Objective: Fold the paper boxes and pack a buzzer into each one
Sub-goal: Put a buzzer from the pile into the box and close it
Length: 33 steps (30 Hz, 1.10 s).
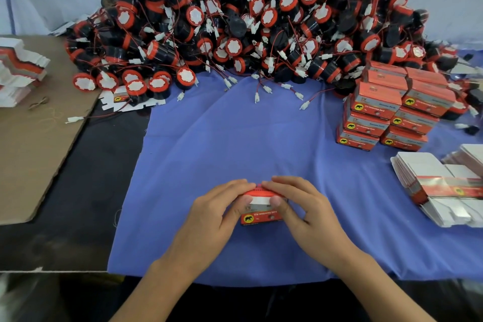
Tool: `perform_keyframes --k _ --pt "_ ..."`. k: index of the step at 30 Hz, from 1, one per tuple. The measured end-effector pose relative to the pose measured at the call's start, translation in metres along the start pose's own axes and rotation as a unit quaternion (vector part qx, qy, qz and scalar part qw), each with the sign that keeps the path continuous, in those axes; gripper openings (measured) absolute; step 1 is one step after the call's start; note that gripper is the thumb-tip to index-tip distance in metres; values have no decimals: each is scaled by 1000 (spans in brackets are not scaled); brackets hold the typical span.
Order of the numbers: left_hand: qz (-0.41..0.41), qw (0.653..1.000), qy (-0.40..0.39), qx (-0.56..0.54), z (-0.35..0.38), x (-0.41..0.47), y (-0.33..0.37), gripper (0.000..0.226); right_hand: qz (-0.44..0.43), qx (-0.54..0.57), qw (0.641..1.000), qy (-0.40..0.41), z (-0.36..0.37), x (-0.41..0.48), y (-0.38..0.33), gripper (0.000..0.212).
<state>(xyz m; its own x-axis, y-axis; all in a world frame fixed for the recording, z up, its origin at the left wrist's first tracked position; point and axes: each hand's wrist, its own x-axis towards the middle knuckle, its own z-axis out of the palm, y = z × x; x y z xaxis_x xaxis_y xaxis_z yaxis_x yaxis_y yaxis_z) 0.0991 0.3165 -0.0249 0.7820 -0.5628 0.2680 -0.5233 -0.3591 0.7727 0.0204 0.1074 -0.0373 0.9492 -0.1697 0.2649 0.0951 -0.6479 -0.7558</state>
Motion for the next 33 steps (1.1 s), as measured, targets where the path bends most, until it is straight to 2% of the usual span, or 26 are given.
perform_keyframes --k 3,10,14,18,22,24,25,28,30,33 --pt "15 1000 3 2 2 1 1 31 -27 -30 999 24 3 0 -5 31" --pt "44 999 14 17 6 -9 -8 26 -60 -43 997 10 4 -9 0 33" --pt "71 995 60 46 14 -13 -10 19 -77 -33 996 41 13 -16 3 32" --pt "130 978 120 108 21 -16 -15 9 -94 -76 992 42 17 -19 3 36" --pt "150 970 117 150 24 -22 -19 22 -146 -182 971 53 13 -23 1 33" --pt "175 958 109 197 25 -28 -24 20 -175 -218 959 56 11 -26 2 33" --pt "188 950 101 229 25 -31 -27 22 -182 -235 953 50 10 -27 1 38" --pt "194 936 75 286 26 -39 -28 34 -161 -291 943 7 14 -33 -5 74" --pt "166 954 80 236 29 -40 -23 34 -119 -271 955 -7 17 -38 -10 85" --pt "23 988 149 28 31 -32 -9 14 -13 -82 996 36 24 -45 -15 81"
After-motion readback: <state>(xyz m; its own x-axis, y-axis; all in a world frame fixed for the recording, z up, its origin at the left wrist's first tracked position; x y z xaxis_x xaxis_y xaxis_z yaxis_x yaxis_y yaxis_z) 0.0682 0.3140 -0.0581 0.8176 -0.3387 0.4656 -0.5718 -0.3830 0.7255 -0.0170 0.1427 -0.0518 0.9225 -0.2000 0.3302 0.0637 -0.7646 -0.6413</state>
